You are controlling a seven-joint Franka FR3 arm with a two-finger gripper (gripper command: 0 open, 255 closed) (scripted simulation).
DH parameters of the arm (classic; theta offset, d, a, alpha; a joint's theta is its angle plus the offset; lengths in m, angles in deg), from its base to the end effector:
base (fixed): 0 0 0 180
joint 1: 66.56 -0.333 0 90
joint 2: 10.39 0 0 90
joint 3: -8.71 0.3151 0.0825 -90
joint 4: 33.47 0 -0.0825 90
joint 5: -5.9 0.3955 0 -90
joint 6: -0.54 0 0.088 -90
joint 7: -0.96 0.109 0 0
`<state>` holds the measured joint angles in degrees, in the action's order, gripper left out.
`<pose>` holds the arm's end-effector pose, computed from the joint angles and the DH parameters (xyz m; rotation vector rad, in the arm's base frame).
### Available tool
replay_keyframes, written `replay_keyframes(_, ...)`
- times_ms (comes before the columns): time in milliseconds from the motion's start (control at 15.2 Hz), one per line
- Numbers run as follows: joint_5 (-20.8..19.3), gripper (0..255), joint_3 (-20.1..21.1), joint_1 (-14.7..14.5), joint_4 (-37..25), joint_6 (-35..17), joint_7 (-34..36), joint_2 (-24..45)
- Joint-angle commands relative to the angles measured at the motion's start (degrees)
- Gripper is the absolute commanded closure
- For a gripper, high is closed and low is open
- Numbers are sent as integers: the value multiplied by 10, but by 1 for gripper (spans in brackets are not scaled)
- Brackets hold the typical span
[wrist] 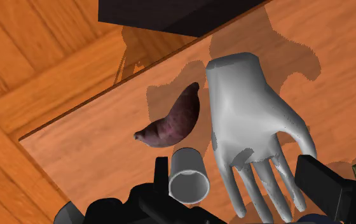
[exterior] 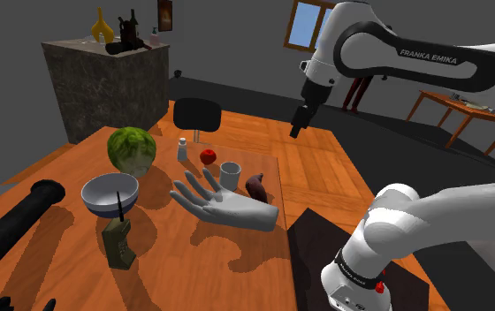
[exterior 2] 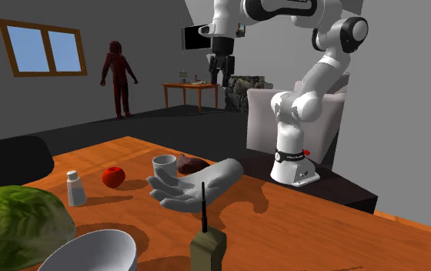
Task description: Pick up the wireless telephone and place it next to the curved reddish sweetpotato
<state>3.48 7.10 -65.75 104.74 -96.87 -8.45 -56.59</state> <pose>0.3253 -0.0200 0.5789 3.1004 0.2067 0.1422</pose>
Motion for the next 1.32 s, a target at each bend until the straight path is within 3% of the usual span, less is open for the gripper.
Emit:
replay_keyframes(0, 0, 0, 0, 0, 0, 0, 0, 0)
replay_keyframes(660, 46, 0, 90, -48, -51, -74, 72, 149)
replay_keyframes(1254, 51, 0, 165, -79, -145, -119, 139, 309)
